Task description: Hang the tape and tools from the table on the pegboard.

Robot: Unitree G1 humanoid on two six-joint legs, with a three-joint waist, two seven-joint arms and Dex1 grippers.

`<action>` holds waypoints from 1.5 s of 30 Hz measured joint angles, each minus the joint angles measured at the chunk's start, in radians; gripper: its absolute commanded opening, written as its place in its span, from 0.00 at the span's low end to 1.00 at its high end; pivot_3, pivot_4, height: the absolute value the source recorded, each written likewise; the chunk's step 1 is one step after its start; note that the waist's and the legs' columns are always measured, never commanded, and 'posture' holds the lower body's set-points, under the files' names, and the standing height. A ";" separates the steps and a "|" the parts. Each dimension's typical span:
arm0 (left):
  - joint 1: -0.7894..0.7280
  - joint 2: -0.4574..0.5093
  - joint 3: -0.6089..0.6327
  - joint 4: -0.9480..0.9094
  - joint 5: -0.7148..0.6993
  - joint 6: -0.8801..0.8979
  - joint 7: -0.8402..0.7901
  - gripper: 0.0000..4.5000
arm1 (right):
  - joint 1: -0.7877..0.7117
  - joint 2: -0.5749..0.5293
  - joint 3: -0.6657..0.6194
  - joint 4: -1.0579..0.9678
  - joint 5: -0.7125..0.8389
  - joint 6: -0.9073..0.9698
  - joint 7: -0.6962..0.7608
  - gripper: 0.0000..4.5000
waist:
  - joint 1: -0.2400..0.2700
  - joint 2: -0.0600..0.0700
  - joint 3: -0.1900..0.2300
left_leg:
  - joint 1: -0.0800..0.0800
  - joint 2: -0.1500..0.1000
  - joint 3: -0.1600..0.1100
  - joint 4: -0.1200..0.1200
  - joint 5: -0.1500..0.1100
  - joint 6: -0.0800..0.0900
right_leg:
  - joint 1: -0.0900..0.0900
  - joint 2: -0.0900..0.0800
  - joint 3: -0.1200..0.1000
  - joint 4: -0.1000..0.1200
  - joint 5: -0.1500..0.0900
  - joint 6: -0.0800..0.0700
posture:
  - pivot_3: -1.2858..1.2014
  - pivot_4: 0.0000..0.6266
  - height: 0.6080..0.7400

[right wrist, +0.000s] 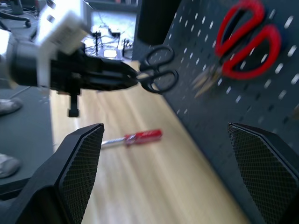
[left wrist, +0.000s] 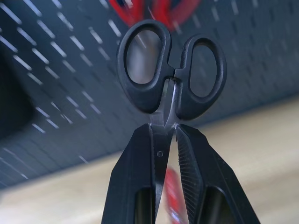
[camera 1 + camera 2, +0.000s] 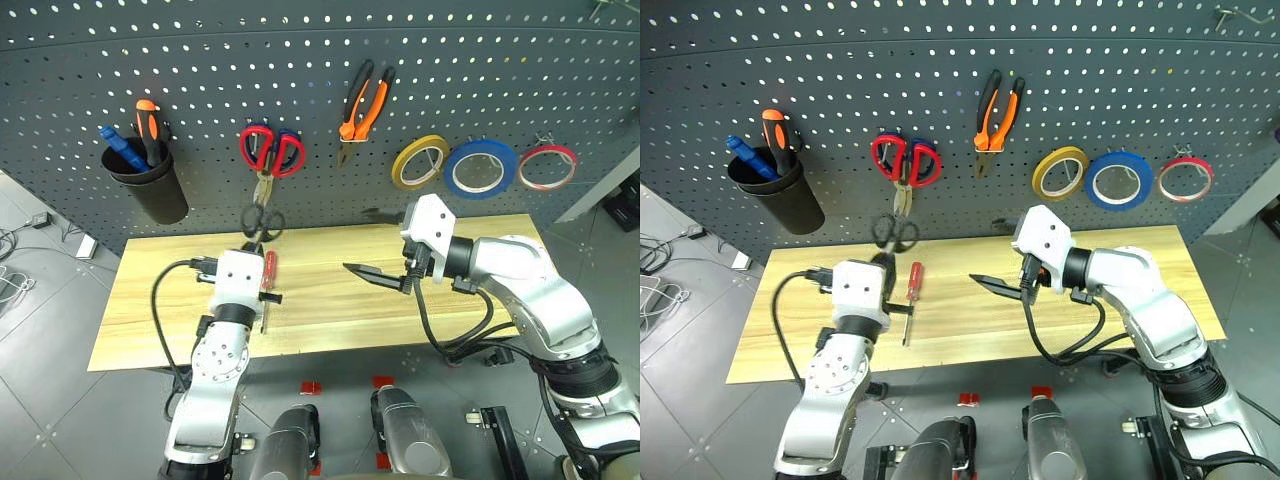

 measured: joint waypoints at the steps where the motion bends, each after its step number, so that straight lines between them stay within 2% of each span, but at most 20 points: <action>1: -0.002 0.010 0.008 -0.019 0.010 -0.005 -0.001 0.09 | -0.006 0.007 0.000 0.012 -0.003 -0.009 -0.002 1.00 | 0.000 0.000 0.000 | 0.000 0.000 0.000 0.000 0.000 0.000 | 0.000 0.000 0.000 0.000 0.000 0.000 | 0.38 0.40 1.00; 11: -0.124 0.025 0.036 -0.046 0.042 -0.012 -0.024 0.09 | -0.058 0.053 -0.002 0.102 -0.035 -0.066 -0.018 1.00 | 0.001 0.000 0.000 | 0.000 0.000 0.000 0.000 0.000 0.000 | 0.000 0.000 0.000 0.000 0.000 0.000 | 0.39 0.40 1.00; 24: -0.317 0.025 0.043 0.237 0.035 -0.040 -0.048 0.09 | -0.110 0.090 0.000 0.154 -0.062 -0.097 -0.014 1.00 | -0.001 0.000 0.000 | 0.000 0.000 0.000 0.000 0.001 -0.001 | -0.001 0.001 0.001 0.001 0.000 0.000 | 0.39 0.40 1.00; 35: -0.372 -0.009 0.042 0.281 0.037 -0.053 -0.044 0.09 | -0.116 0.123 0.000 0.160 -0.071 -0.106 -0.014 1.00 | -0.002 0.000 0.000 | 0.000 0.000 0.001 0.000 0.001 -0.001 | -0.001 0.001 0.001 0.001 0.000 0.000 | 0.38 0.40 1.00; 37: -0.371 -0.012 0.042 0.281 0.037 -0.046 -0.044 0.25 | -0.117 0.128 0.000 0.161 -0.071 -0.106 -0.015 1.00 | -0.003 0.000 0.000 | 0.000 0.000 0.001 0.001 0.001 -0.002 | -0.001 0.001 0.001 0.001 0.000 0.000 | 0.39 0.39 1.00; 38: -0.371 -0.014 0.045 0.281 0.035 -0.035 -0.044 0.29 | -0.118 0.131 -0.001 0.163 -0.070 -0.106 -0.015 1.00 | -0.003 0.000 0.000 | 0.000 0.000 0.001 0.001 0.001 -0.002 | -0.001 0.001 0.001 0.001 0.000 0.000 | 0.39 0.39 1.00; 45: -0.350 -0.043 0.063 0.275 -0.001 0.036 -0.053 0.75 | -0.123 0.157 -0.001 0.162 -0.047 -0.082 -0.015 1.00 | -0.004 0.000 0.000 | 0.000 0.000 0.001 0.001 0.001 -0.001 | -0.001 0.001 0.001 0.002 0.000 0.000 | 0.39 0.40 1.00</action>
